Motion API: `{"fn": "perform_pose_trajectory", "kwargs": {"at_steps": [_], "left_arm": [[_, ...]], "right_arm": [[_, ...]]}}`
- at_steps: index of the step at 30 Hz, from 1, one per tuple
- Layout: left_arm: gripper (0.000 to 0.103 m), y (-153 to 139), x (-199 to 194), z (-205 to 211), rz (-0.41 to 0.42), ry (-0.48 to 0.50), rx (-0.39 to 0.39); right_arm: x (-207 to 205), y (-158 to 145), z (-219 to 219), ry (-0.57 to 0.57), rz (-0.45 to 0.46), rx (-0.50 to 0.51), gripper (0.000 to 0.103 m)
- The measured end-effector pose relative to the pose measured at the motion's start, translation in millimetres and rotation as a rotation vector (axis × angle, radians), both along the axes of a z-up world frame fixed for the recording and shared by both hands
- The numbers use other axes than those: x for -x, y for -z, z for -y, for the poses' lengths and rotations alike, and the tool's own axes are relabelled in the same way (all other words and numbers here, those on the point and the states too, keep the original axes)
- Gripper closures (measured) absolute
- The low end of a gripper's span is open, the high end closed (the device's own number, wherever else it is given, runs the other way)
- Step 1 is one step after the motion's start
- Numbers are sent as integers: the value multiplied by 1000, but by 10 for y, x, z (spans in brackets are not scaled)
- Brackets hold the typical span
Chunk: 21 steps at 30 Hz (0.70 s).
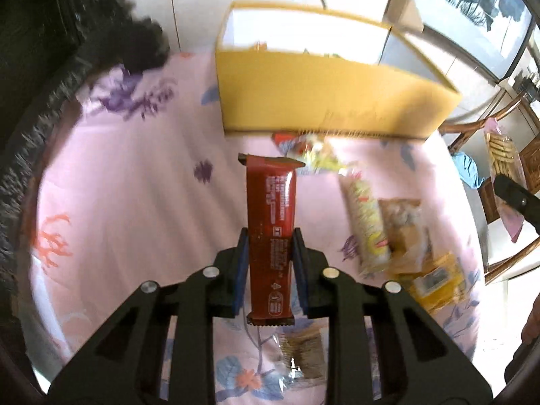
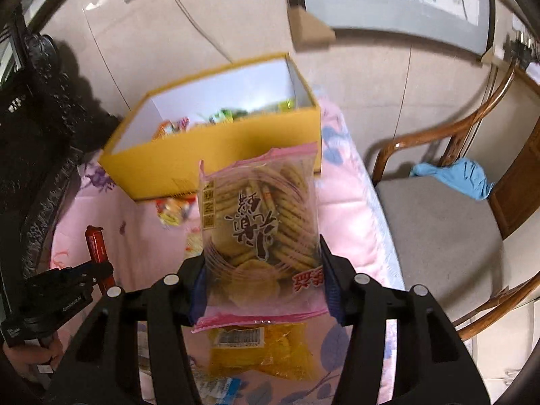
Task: Organize snacks
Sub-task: 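Drop the pink cookie bag in the box with right tool while left drops chocolate bar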
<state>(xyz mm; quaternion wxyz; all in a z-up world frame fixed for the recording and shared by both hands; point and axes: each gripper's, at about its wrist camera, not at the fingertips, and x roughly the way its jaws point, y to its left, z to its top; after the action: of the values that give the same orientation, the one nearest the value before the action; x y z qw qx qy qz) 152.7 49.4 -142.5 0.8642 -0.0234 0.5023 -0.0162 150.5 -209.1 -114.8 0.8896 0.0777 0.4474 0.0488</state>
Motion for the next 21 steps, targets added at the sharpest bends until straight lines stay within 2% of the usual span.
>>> {"fn": "perform_pose_trajectory", "kwargs": {"at_steps": [6,11,17,21], "left_arm": [[79,-463,61,104,79,18,-6],[79,-807,76,138,151,40,-21],[79,-1191,-82,113,219,47,-33],[79,-1430,-334,72,267,44,-46]], "right_arm": [[105,-498,-20,-7,105,-3,47],[161,-801,-91,-12,173,-20,47],[47,-1125,-135,-21,238,-31,47],[-184,-1330,-207,-42,280,-27,47]]}}
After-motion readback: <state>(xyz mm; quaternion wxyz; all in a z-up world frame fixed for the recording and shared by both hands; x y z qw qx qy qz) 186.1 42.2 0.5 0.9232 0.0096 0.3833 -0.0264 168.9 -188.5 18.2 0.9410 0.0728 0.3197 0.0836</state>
